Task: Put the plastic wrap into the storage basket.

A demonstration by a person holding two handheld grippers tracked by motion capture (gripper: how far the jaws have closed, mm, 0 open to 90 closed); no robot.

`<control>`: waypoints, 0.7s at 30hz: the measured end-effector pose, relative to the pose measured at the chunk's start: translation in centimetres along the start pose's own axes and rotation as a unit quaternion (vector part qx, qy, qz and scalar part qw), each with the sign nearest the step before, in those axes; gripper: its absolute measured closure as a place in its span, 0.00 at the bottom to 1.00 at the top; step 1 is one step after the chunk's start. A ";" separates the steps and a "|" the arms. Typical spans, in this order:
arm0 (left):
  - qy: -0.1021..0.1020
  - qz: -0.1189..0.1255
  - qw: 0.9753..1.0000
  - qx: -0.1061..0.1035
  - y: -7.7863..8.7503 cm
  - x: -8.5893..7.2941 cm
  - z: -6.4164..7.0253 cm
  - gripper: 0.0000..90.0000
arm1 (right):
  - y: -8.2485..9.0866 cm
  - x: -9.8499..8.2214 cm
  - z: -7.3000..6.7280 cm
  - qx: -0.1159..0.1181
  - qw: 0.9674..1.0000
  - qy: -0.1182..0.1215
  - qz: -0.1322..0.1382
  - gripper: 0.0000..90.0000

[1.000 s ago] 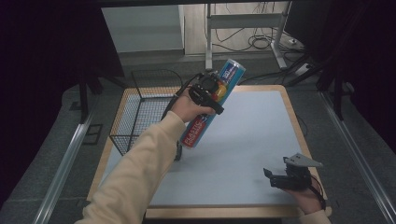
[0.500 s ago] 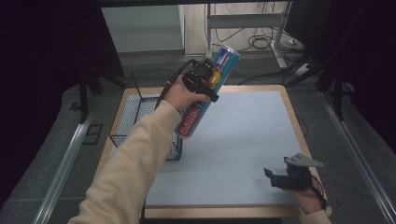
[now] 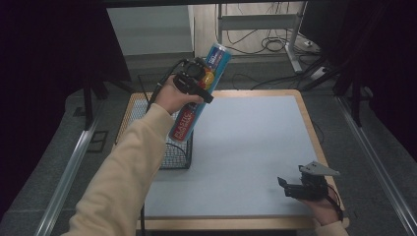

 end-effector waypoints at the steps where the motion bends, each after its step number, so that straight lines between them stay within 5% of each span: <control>1: 0.000 0.000 1.000 0.000 0.0 0.0 0.0 0.36 | 0.0 0.0 0.0 -0.001 1.000 0.001 0.000 0.12; 10: 0.014 -0.001 1.000 0.015 0.6 -1.2 -1.6 0.36 | 0.0 0.0 0.0 -0.001 1.000 0.000 -0.001 0.12; 21: 0.031 -0.021 0.999 0.026 -0.8 -3.5 -3.6 0.36 | 0.2 0.2 0.0 0.003 1.000 -0.014 0.015 0.12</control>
Point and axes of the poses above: each handheld gripper's, and its own axes: y roughly backward along the jaws, x roughly out of its top, z roughly to its right, the point moved 2 cm from there along -y, roughly forward along the jaws, and after that the axes turned 10 degrees about z, right-handed, at the moved point
